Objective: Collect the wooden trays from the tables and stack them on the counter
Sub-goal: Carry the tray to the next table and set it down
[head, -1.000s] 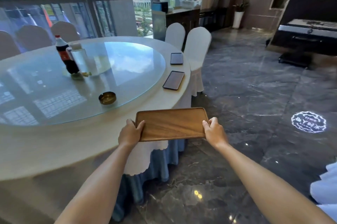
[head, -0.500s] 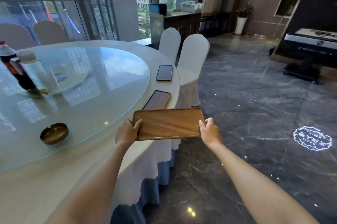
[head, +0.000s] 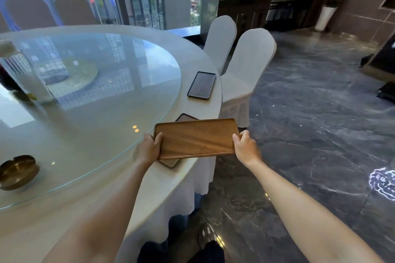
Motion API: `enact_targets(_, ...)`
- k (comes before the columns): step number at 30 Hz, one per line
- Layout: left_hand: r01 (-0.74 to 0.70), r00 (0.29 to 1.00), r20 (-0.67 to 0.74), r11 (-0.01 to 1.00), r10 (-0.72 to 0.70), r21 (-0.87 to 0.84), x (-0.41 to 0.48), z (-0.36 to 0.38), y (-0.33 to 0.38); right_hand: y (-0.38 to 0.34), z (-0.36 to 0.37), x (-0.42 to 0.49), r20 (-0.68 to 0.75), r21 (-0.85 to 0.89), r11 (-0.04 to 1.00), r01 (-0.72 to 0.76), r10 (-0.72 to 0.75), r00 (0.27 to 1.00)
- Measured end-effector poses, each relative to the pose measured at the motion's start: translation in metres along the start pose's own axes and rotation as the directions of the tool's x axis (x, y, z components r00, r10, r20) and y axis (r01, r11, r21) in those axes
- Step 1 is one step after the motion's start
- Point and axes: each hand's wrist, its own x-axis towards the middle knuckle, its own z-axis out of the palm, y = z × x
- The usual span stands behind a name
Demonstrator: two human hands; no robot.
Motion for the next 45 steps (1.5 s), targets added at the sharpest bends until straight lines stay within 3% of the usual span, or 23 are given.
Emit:
enact_targets(8,0.199,0.978,-0.056,0.979,-0.201,-0.046,0.085,0.033,0.016,-0.037,0.020,0.136,0.158,-0.123,0.985,0.120,-0.100,0.982)
enact_targets(15,0.357,0.920,-0.147,0.932,-0.363,-0.068,0.105,0.039,0.015,-0.064,0.053,0.206,0.357,-0.161,0.954,0.251,-0.181,0.916)
enact_targets(24,0.554,0.796,-0.250,0.830,-0.551,-0.065,0.077,0.055,-0.007,-0.070,0.106,0.235,0.595,-0.144,0.889,0.435,-0.273,0.756)
enact_targets(30,0.671,0.711,-0.261,0.741,-0.653,-0.028,0.058,0.081,-0.008,-0.069,0.123,0.253,0.719,-0.166,0.791,0.589,-0.311,0.622)
enact_targets(39,0.728,0.665,-0.265,0.685,-0.698,0.023,0.055,0.104,-0.004,-0.061,0.132,0.273,0.801,-0.157,0.683,0.714,-0.335,0.496)
enact_targets(45,0.730,0.670,-0.268,0.679,-0.692,0.073,0.047,0.108,-0.015,-0.061,0.134,0.271,0.826,-0.138,0.619,0.773,-0.359,0.435)
